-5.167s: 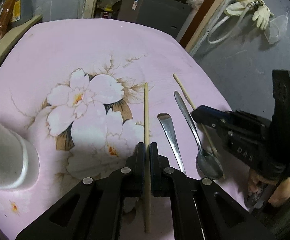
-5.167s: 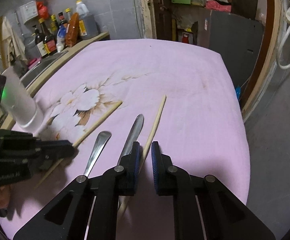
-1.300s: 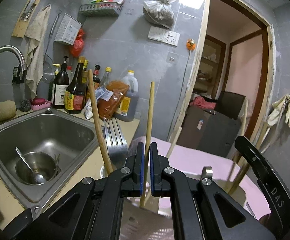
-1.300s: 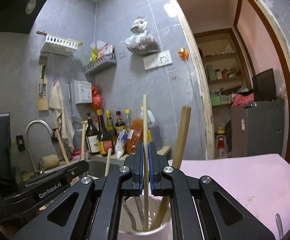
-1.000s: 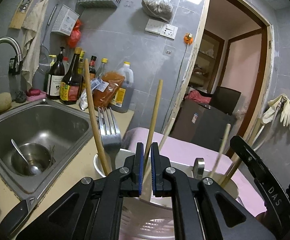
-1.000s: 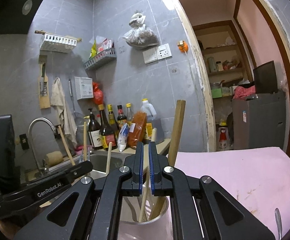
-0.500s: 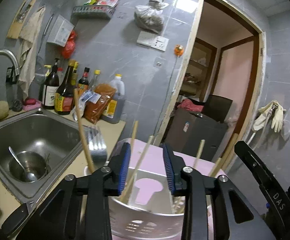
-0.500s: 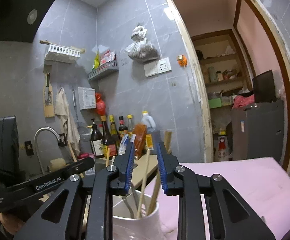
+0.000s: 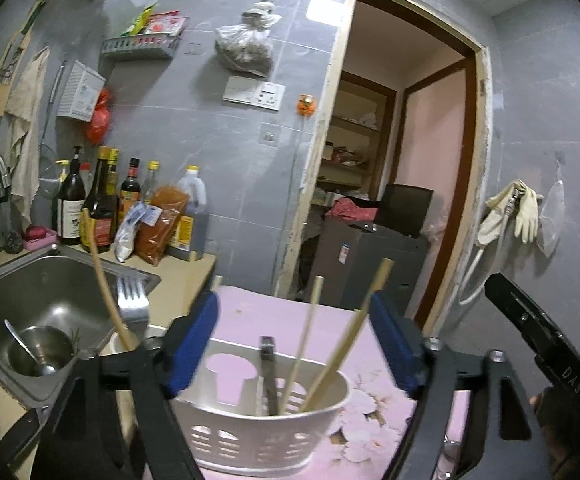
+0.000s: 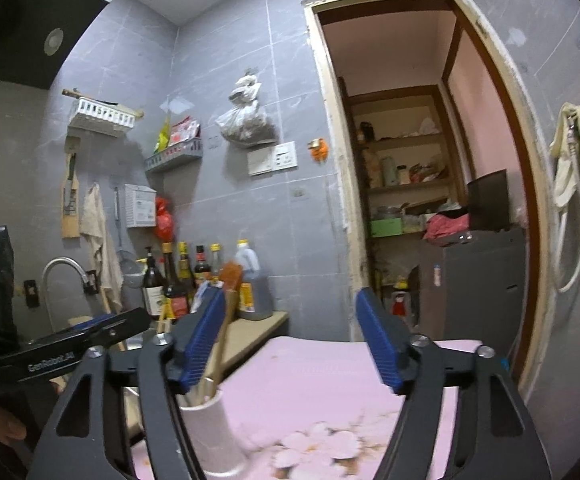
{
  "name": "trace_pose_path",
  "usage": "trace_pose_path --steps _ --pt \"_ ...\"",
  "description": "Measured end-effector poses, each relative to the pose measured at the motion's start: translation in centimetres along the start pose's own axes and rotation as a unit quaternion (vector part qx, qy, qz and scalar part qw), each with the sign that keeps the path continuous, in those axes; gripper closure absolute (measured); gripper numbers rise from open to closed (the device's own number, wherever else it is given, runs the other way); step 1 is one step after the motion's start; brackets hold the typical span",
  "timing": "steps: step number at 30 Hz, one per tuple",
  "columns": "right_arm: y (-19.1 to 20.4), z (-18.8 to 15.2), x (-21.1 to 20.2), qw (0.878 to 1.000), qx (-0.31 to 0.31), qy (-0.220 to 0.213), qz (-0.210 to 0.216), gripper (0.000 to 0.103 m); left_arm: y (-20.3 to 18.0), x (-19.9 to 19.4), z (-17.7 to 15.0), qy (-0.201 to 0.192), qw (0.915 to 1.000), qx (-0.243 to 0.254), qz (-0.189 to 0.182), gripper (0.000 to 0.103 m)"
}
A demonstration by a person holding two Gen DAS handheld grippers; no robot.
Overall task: Organize utensils
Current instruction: 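Move both tools back down to the two metal spoons on the tablecloth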
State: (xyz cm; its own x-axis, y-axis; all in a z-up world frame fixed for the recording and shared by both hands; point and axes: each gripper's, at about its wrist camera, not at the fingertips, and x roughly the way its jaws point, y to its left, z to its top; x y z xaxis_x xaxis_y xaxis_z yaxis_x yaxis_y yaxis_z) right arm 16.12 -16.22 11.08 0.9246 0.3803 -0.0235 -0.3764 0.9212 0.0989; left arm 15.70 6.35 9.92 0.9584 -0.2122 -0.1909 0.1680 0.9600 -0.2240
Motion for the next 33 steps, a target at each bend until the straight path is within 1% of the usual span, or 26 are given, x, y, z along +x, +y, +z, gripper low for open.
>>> trace_pose_path --steps 1,5,6,8,10,16,22,28,33 --pt "-0.3 0.1 -0.3 1.000 -0.002 0.000 -0.004 0.028 -0.4 0.0 -0.1 -0.001 1.0000 0.003 -0.004 0.021" --pt "-2.0 0.2 -1.8 1.000 -0.004 0.001 -0.022 0.016 -2.0 0.1 -0.6 0.005 0.9998 0.015 -0.015 0.016" --pt "-2.4 0.1 -2.1 1.000 -0.005 0.002 -0.027 0.014 -2.5 0.2 -0.8 0.008 0.9996 0.019 -0.019 0.010" --pt "-3.1 0.0 -2.6 0.999 -0.005 0.003 -0.033 0.004 -3.2 0.1 -1.1 0.006 0.9994 0.024 -0.022 0.005" --pt "-3.9 0.0 -3.2 0.999 -0.005 0.004 -0.039 0.000 -4.1 0.0 -1.6 0.006 0.9991 0.032 -0.027 0.005" --pt "-5.8 -0.3 -4.6 0.998 -0.010 0.017 -0.055 0.000 -6.5 0.6 -3.3 0.028 0.9974 0.053 -0.039 0.005" --pt "-7.9 -1.3 -5.5 0.997 -0.013 0.038 -0.069 0.000 -8.4 1.2 -5.4 0.055 0.9948 0.069 -0.052 0.005" --pt "-9.7 -2.6 -5.9 0.994 -0.017 0.070 -0.081 0.000 -9.7 2.5 -7.6 0.103 0.9899 0.069 -0.069 0.005" --pt "-11.3 -3.8 -5.5 0.990 -0.008 0.112 -0.081 0.000 -10.4 3.7 -9.0 0.147 0.9836 0.072 -0.076 0.005"
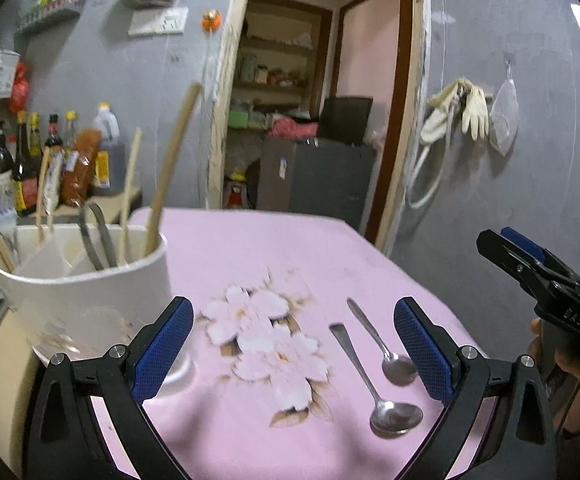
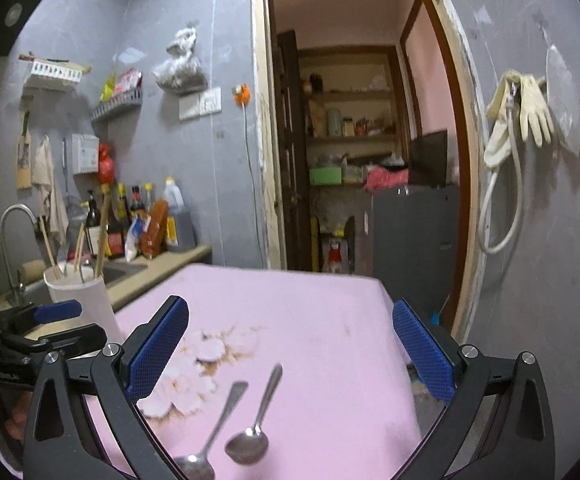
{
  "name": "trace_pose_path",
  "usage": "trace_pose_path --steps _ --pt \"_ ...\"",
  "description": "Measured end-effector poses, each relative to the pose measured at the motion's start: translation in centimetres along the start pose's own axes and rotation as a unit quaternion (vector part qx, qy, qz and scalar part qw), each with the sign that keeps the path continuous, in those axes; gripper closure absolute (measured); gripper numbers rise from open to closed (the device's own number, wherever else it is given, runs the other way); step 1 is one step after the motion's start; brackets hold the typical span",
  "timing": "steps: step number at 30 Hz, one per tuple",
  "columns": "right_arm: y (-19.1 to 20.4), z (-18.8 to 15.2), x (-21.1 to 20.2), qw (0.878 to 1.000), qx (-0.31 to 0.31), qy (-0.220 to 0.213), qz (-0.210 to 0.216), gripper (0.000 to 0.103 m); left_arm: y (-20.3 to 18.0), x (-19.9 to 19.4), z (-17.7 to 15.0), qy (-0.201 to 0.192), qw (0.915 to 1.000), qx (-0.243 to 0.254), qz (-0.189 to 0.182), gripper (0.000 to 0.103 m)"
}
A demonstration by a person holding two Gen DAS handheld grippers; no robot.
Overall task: Organize utensils
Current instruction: 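Move both tools back down to the two metal spoons on the tablecloth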
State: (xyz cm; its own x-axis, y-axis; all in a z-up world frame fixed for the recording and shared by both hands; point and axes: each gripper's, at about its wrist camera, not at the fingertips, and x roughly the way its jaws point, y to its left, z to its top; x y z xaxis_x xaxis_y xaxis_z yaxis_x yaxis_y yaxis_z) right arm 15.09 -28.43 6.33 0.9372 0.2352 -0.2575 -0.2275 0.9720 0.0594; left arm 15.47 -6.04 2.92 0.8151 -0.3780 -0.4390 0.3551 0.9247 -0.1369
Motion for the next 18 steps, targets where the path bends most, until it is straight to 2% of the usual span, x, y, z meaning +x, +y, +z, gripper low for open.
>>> trace_pose_path --steps 7,12,15,18 --pt "-1.8 -1.5 2.0 0.998 0.019 0.065 0.009 0.000 -0.2 2.1 -0.9 0.050 0.9987 -0.006 -0.007 0.005" --pt "-2.3 -2.4 3.6 0.992 0.027 0.119 0.018 0.005 -0.1 3.7 -1.1 0.097 0.9952 -0.007 -0.012 0.005" --pt "-2.6 -3.1 4.6 0.987 0.031 0.153 0.028 0.013 0.2 4.5 -1.3 0.124 0.9920 -0.012 -0.021 0.005" --pt "-2.8 -3.8 5.6 0.980 0.038 0.188 0.046 0.026 0.6 5.2 -1.4 0.146 0.9888 -0.018 -0.026 0.005"
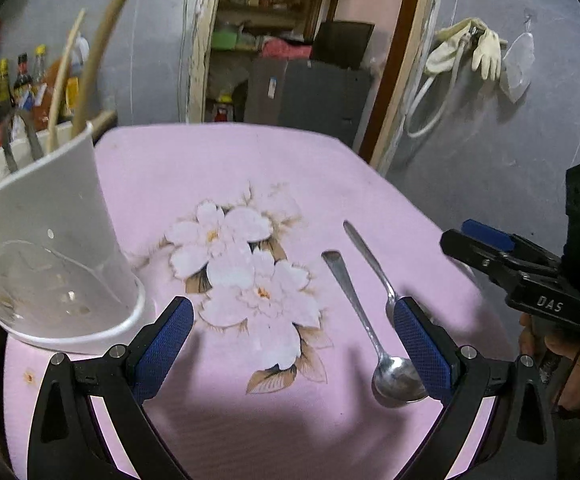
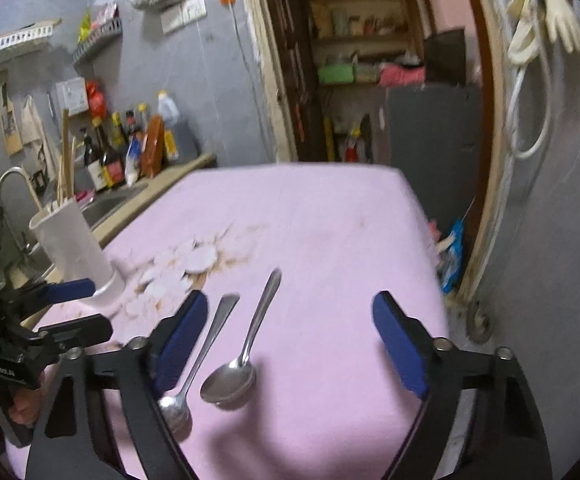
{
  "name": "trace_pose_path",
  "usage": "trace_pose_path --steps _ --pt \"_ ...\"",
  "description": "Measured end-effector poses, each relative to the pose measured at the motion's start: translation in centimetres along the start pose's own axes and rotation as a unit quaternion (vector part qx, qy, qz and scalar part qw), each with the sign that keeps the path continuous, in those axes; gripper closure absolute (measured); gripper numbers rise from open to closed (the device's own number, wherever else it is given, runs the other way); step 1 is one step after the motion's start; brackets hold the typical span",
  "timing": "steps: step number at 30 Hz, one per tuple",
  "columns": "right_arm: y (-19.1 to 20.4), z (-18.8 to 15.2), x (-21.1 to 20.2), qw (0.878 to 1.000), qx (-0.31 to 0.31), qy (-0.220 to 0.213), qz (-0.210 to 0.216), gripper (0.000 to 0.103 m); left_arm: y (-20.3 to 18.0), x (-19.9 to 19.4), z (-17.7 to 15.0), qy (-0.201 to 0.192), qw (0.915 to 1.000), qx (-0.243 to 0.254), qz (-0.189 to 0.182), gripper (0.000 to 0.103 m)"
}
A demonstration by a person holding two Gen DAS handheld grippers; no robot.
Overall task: Organize utensils
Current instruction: 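Move both tools back down to the two metal spoons on the tablecloth, then grasp a spoon handle with the right tool while the left grasps the other spoon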
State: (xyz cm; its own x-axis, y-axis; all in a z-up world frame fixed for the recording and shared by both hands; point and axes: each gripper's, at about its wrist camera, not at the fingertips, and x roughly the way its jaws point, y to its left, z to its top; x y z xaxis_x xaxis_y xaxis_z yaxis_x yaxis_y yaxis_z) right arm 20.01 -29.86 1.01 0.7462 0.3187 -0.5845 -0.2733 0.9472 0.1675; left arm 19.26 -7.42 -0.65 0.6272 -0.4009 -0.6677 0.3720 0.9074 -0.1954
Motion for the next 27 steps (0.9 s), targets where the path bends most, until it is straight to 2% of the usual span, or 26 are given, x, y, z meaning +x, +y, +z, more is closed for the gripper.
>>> trace_pose_path --steps 7,11,13,17,21,23,24,27 --pt "0.8 -0.4 2.5 0.998 -0.018 0.063 0.018 0.052 0.3 0.6 0.4 0.025 0.9997 -0.004 -0.006 0.009" --pt "1.5 -0.5 3.8 0.995 -0.038 0.092 0.017 0.064 0.4 0.8 0.4 0.033 0.9994 -0.005 -0.006 0.017" --pt "1.8 -0.5 4.5 0.993 -0.046 0.107 0.015 0.068 0.6 0.8 0.3 0.039 0.9992 -0.008 -0.005 0.021" --pt "2.5 -0.5 5.3 0.991 -0.062 0.118 0.015 0.069 1.1 1.1 0.3 0.047 0.9986 -0.020 -0.008 0.026" --pt "3.2 -0.5 5.8 0.989 -0.081 0.126 0.001 0.073 1.0 1.4 0.3 0.065 0.9975 -0.022 -0.019 0.039" --pt "3.4 -0.5 6.0 0.986 -0.102 0.130 -0.015 0.082 1.0 1.8 0.4 0.075 0.9966 -0.021 -0.028 0.044" --pt "3.4 -0.5 6.0 0.985 -0.108 0.130 -0.018 0.083 0.9 2.0 0.4 0.081 0.9961 -0.020 -0.031 0.047" --pt "2.9 -0.6 5.9 0.984 -0.116 0.135 -0.020 0.091 0.6 2.2 0.5 0.089 0.9951 -0.017 -0.040 0.048"
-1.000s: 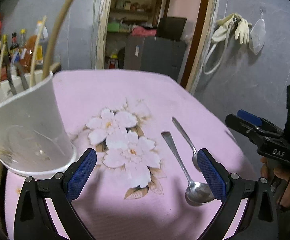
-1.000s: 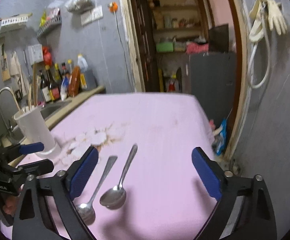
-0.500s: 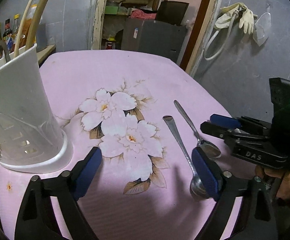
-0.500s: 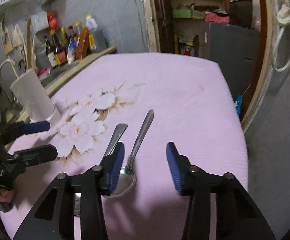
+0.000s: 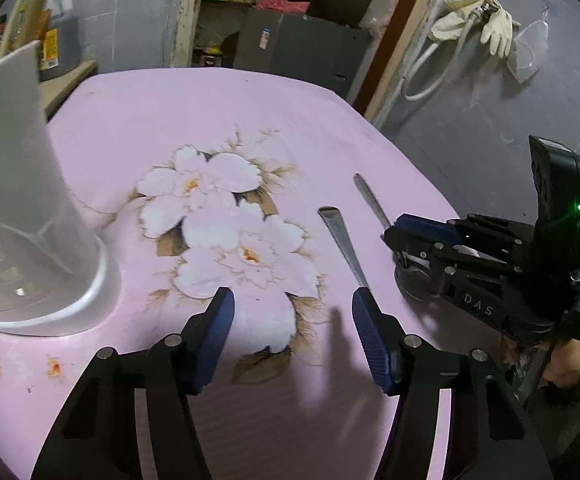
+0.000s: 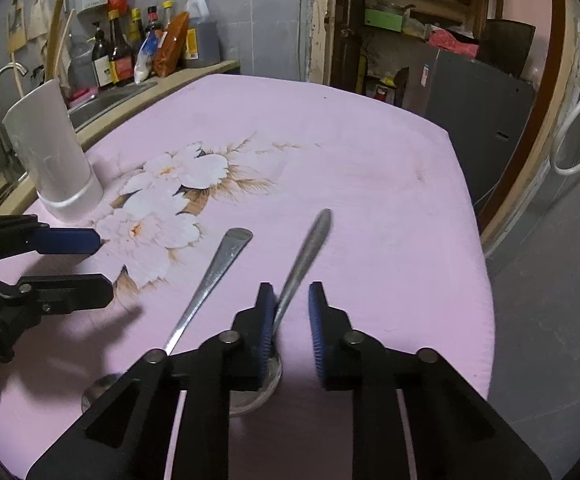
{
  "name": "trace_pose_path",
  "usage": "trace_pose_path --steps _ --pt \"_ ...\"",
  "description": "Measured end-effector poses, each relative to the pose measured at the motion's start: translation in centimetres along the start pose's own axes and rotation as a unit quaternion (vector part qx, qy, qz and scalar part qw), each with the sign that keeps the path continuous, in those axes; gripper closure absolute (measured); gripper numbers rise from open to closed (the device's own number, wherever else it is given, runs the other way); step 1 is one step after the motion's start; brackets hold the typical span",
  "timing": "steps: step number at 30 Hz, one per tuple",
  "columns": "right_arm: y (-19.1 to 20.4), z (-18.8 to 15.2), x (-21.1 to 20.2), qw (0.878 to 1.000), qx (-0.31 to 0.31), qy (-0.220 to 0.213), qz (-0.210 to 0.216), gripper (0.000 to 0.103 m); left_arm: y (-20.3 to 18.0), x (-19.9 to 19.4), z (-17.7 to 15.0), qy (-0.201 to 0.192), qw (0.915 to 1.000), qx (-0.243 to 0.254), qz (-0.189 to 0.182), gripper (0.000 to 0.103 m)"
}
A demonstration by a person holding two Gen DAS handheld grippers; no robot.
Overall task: Organize utensils
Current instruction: 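Grasp a spoon handle with the right tool while the left grasps the other spoon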
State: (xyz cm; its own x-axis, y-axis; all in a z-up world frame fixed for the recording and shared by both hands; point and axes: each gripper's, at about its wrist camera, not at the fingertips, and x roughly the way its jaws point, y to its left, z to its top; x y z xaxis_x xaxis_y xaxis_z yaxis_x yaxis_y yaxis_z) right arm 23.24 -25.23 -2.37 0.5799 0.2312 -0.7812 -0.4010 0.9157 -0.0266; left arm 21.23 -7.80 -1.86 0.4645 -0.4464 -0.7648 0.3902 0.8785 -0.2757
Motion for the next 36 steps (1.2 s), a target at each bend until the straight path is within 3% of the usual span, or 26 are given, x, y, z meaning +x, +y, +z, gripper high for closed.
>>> trace_pose_path --steps 11,15,22,25,30,36 --pt "-2.2 -2.4 -2.7 0.999 0.039 -0.005 0.013 0.097 -2.4 2.9 1.4 0.047 0.9981 0.033 -0.024 0.055" --pt "-2.7 -3.3 -3.4 0.998 0.060 -0.009 0.024 0.097 -3.3 4.2 1.8 0.055 0.9968 0.056 0.017 0.069" --pt "-2.8 -3.6 -3.5 0.997 0.072 -0.018 0.027 0.099 -5.3 6.2 2.6 0.061 0.9901 0.103 0.073 0.071" --pt "-2.9 -3.6 -3.4 0.996 0.077 -0.019 0.029 0.099 -5.1 6.4 2.5 0.057 0.9882 0.110 0.090 0.085" --pt "-3.3 -3.4 -3.2 0.995 0.095 -0.021 0.035 0.097 -4.2 6.1 2.2 0.052 0.9907 0.088 0.089 0.092" --pt "-2.7 -2.3 -2.4 0.997 0.079 -0.012 0.004 0.094 -2.9 4.9 1.1 0.042 0.9896 0.090 0.104 0.094"
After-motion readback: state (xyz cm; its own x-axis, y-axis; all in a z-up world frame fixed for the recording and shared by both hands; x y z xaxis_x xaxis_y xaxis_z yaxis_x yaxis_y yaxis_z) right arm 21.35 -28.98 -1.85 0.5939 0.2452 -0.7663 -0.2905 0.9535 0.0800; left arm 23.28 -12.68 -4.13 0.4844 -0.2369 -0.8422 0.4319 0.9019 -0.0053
